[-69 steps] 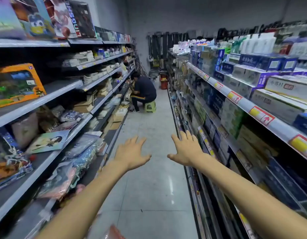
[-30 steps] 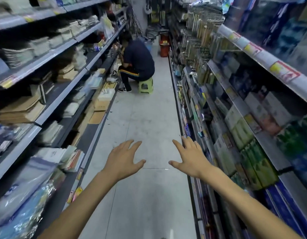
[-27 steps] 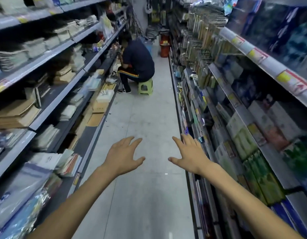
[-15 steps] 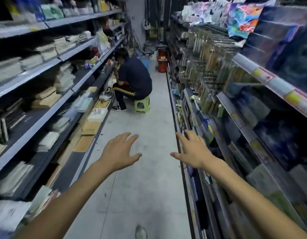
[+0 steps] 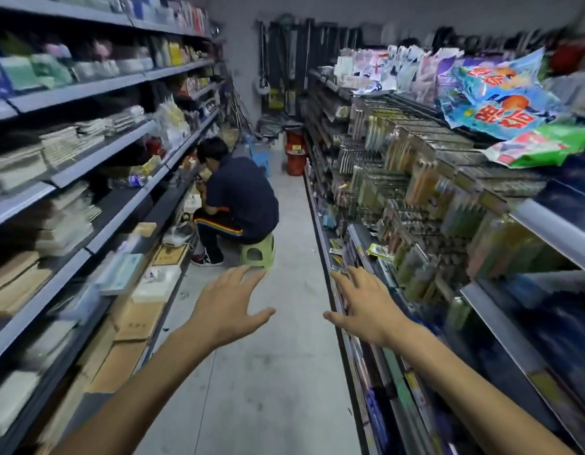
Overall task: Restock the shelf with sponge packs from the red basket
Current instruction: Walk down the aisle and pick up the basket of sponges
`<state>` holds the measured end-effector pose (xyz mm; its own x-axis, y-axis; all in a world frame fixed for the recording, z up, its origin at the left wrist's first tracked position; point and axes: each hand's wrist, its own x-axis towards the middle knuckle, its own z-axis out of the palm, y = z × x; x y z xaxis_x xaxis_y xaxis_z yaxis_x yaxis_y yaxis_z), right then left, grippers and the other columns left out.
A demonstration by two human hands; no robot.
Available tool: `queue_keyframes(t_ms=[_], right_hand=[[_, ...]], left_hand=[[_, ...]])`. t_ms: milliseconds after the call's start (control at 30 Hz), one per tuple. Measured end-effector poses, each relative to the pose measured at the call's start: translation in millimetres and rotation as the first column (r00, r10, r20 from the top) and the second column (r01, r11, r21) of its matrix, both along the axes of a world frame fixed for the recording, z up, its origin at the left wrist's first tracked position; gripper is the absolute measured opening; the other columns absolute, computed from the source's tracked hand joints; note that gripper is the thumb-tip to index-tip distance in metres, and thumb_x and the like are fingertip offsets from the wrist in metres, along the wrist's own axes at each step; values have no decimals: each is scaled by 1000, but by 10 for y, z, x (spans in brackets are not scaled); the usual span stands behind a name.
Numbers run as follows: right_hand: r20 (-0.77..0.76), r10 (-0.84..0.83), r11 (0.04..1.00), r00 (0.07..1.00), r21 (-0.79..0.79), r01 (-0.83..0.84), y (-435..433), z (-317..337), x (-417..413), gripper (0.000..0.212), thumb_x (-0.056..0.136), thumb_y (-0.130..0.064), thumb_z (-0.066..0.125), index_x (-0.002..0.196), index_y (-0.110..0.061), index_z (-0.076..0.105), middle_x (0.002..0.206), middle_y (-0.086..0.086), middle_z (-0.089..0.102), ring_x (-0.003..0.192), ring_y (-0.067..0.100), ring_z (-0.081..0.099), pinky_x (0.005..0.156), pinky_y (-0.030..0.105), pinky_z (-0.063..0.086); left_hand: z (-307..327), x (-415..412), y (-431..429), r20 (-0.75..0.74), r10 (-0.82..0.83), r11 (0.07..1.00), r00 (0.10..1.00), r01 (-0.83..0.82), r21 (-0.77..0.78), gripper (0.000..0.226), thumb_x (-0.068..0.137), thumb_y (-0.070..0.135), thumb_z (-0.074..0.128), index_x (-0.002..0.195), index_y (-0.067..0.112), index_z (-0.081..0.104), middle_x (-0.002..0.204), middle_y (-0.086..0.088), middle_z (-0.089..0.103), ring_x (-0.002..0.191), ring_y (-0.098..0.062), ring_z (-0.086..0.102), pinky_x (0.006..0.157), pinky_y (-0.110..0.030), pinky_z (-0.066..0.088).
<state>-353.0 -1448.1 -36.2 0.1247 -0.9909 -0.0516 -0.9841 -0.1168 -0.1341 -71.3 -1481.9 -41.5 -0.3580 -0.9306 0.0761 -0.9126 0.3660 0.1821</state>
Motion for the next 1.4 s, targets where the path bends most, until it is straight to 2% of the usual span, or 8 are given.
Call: queue_keyframes(t_ms=[200,333,400,500,667,900,1200,1400], right_hand=[[18,-23,1000,1000,20,23,-1397,-168,-263,89,92,-67,53,161,-28,13,165,11,15,155,31,9,125,49,14],[35,-31,999,999,-19,31,-2474,-231,-542,88,92,-68,52,160,-27,16,164,12,20,152,32,16,124,47,17],[42,-36,999,998,-10,37,-3003,-202,-663,88,92,-67,53,161,-27,16,165,12,18,154,32,12,125,47,16],[68,-33,999,997,14,32,-3800,-205,-834,90,92,-67,53,162,-29,12,168,13,10,156,32,4,125,48,10],[35,-12,999,999,32,11,-4858,-280,-1035,90,92,-69,50,162,-29,9,169,14,7,157,34,1,125,51,7],[10,-6,995,1000,99,5,-6278,-530,-1277,90,94,-67,50,163,-28,7,170,15,1,157,35,-5,126,51,3],[-93,-19,983,995,180,35,-8576,-766,-1437,93,94,-70,47,163,-27,2,170,17,2,157,36,-3,126,50,3],[-48,-52,978,998,201,60,-9912,-812,-1536,93,93,-72,47,163,-28,4,170,15,5,157,34,-1,127,50,5]], left_hand=[[-186,-277,-1423,37,-4,999,999,2,54,86,87,74,48,160,37,23,167,0,24,154,-22,20,121,-46,30],[-254,-597,-2449,68,1,998,998,-6,64,92,79,79,37,160,38,22,168,0,21,155,-22,17,123,-49,27],[-227,-753,-2934,94,5,997,996,-11,72,91,80,79,37,160,37,22,168,0,22,155,-22,17,123,-49,26],[-168,-964,-3672,127,19,998,992,-25,50,96,75,82,27,160,38,20,168,0,21,155,-23,17,122,-49,26],[-46,-1208,-4669,166,27,997,986,-39,73,87,91,73,46,162,38,11,171,-2,12,157,-26,9,125,-53,19],[-342,-1405,-6098,178,28,991,984,-50,122,86,91,73,45,162,38,11,171,-3,9,158,-27,6,125,-52,16],[-761,-1515,-8498,153,17,983,988,-45,180,86,90,72,45,161,38,12,171,-3,9,157,-28,8,124,-53,20],[-807,-1594,-9936,146,-20,987,989,-3,159,85,88,75,36,162,36,16,170,-2,16,156,-27,14,123,-50,19]])
